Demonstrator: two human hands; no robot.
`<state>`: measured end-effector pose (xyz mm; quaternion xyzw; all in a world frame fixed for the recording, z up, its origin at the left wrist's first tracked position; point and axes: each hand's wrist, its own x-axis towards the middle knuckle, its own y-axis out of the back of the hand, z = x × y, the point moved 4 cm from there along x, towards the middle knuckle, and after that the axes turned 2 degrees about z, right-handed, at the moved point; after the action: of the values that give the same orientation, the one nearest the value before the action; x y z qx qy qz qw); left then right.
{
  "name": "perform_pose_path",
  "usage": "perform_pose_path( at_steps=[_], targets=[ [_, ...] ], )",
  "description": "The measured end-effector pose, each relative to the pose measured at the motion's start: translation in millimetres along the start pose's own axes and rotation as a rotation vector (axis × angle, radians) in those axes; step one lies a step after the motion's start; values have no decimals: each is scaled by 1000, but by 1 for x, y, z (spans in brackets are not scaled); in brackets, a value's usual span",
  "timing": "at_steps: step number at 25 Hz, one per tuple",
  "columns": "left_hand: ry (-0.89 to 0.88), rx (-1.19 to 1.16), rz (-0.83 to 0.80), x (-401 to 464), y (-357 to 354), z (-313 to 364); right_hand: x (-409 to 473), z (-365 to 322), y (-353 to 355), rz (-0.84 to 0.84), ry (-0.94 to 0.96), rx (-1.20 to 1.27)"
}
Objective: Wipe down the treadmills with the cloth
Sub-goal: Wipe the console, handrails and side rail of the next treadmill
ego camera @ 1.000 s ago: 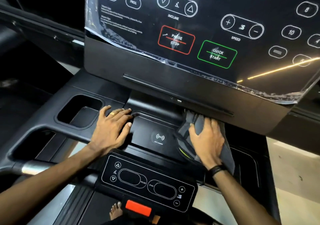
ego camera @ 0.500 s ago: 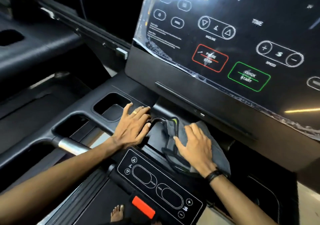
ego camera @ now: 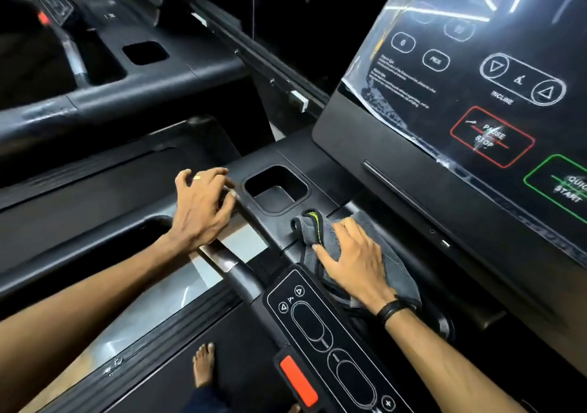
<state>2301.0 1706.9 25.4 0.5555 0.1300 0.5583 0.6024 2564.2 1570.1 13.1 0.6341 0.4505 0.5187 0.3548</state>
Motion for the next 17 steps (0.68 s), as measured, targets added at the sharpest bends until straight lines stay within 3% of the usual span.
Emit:
perform_pose_path(
  at_steps=[9, 17],
  targets=[
    [-106, -188, -56, 37, -26, -41, 26, -19, -11, 37, 16, -28],
    [-113, -289, -120, 70, -41, -87, 39, -50, -14, -113, 133, 14]
  ],
)
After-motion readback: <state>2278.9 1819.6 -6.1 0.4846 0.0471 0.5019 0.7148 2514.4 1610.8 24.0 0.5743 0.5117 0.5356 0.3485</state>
